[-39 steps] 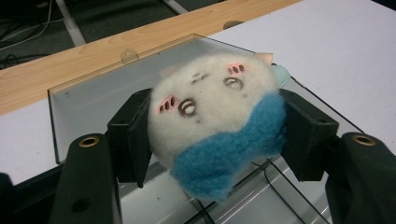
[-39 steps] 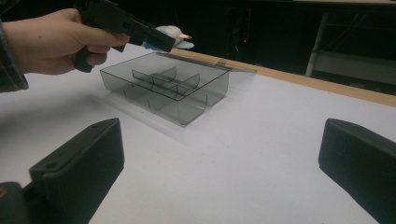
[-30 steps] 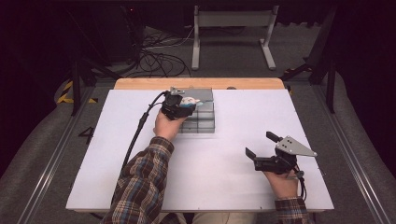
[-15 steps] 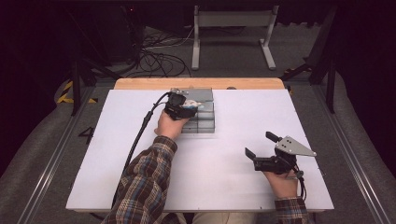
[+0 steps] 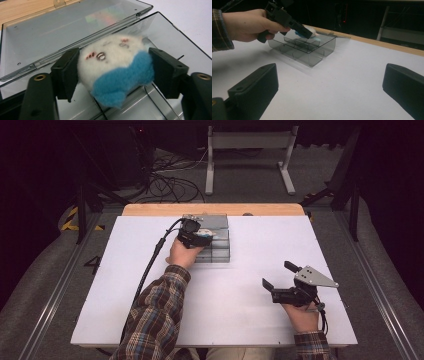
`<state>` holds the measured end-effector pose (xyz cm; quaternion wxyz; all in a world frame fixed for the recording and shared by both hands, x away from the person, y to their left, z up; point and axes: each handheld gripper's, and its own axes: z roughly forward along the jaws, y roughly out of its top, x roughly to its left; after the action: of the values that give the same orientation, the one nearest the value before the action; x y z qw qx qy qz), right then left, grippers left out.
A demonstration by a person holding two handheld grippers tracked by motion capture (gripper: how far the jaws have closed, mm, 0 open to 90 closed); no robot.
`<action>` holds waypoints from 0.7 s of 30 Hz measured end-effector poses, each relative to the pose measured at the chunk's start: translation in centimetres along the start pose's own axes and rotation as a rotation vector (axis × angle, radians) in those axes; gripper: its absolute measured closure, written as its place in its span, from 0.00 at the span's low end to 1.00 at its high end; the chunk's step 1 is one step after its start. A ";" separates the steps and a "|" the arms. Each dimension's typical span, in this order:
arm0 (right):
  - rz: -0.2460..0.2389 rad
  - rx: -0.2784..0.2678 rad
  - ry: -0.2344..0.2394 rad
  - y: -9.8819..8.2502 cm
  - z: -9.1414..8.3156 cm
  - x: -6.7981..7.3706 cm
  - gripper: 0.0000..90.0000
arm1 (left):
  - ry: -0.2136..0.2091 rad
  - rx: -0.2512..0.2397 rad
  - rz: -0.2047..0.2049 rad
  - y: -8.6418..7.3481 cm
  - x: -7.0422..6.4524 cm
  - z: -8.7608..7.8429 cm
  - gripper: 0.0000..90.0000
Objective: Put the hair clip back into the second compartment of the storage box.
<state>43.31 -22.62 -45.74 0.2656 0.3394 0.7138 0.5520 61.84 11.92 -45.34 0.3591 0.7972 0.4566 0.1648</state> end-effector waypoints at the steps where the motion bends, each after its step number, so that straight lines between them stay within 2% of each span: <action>1: -0.001 0.002 0.000 0.0 0.0 0.0 0.01 | 0.005 0.000 0.001 0.0 0.0 0.0 0.28; 5: -0.002 0.004 0.002 0.0 0.1 0.0 0.01 | 0.022 -0.009 0.003 0.2 0.2 -0.7 0.21; 7: -0.002 0.004 0.002 0.0 0.1 0.0 0.01 | 0.037 -0.019 0.022 0.3 0.3 -1.3 0.24; 9: -0.002 0.003 0.001 0.0 0.1 0.0 0.01 | 0.048 -0.029 0.023 0.4 0.4 -1.9 0.28; 11: -0.002 0.000 0.002 0.0 0.1 0.0 0.01 | 0.056 -0.033 0.043 0.4 0.5 -2.5 0.37; 15: -0.004 0.000 -0.001 0.0 0.1 0.1 0.01 | 0.054 -0.032 0.074 0.4 0.6 -3.4 0.62; 18: -0.005 0.001 -0.001 0.0 0.1 0.1 0.01 | 0.038 -0.023 0.088 0.4 0.5 -3.7 0.78; 21: -0.007 0.000 -0.001 0.0 0.1 0.1 0.01 | 0.009 -0.012 0.086 0.3 0.6 -3.7 0.89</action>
<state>43.31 -22.44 -45.76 0.2678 0.3369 0.7151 0.5508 60.17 13.87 -42.60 0.3542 0.8131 0.4227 0.1863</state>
